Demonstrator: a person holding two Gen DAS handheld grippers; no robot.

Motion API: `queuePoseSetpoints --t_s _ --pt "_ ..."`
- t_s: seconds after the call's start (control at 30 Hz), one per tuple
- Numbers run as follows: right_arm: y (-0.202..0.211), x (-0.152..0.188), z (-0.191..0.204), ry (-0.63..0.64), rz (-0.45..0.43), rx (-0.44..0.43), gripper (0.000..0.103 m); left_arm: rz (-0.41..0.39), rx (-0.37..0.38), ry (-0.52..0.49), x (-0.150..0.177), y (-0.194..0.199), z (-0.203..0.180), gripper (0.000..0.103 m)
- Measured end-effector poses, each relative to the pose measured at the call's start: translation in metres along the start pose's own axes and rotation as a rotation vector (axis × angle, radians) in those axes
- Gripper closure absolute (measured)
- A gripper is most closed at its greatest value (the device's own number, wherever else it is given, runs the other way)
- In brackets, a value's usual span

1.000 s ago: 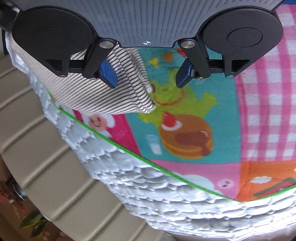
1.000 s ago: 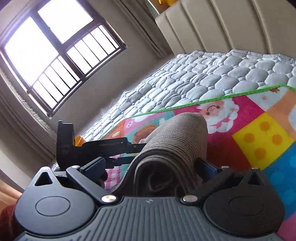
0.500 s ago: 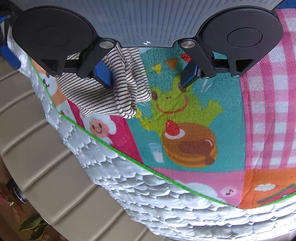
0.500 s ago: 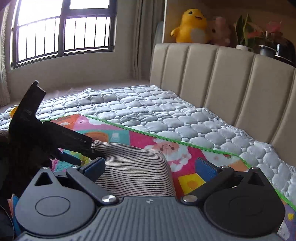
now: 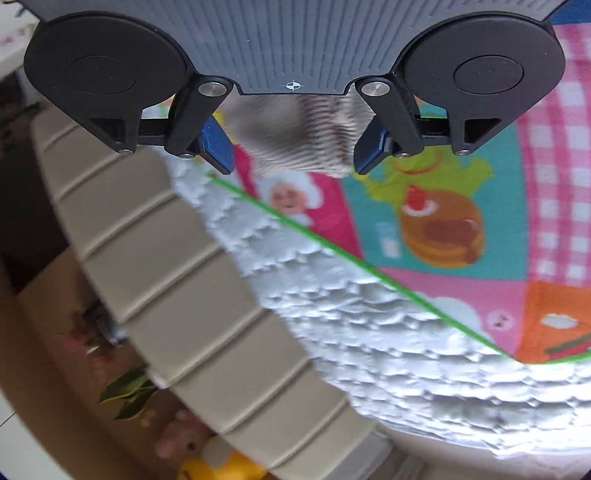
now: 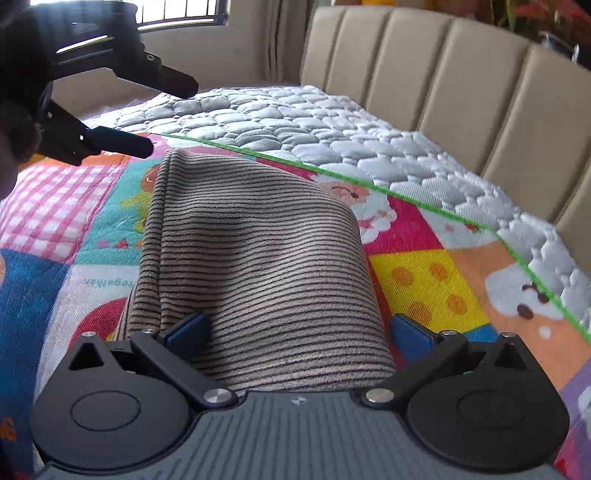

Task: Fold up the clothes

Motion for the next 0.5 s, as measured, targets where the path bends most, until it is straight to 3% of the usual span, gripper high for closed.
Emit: queuePoseSetpoints --t_s 0.1,0.17,0.3,0.43,0.5 --pt "0.002 0.001 0.002 0.016 -0.013 0.012 0.000 0.026 0.062 0.044 0.007 -0.011 0.002 0.039" --pt "0.004 0.002 0.004 0.029 -0.020 0.021 0.000 0.053 0.057 0.071 0.012 -0.019 0.006 0.039" --pt "0.004 0.000 0.003 0.000 0.007 0.008 0.000 0.083 0.007 0.030 0.017 -0.024 0.009 0.045" --pt "-0.006 0.000 -0.008 -0.115 0.111 -0.045 0.000 0.112 -0.044 -0.013 0.022 -0.029 0.011 0.045" --pt "-0.017 0.001 -0.020 -0.221 0.213 -0.112 0.000 0.126 -0.070 -0.035 0.024 -0.031 0.012 0.045"
Point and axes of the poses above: each gripper's, at about its wrist camera, not at the fingertips, and y roughly against the way its jaws point, z to its left, x to its underside, the point moved 4 cm from there along -y, roughly the way its jaws point, and after that the axes turned 15 degrees about x, right-handed, at the moved point
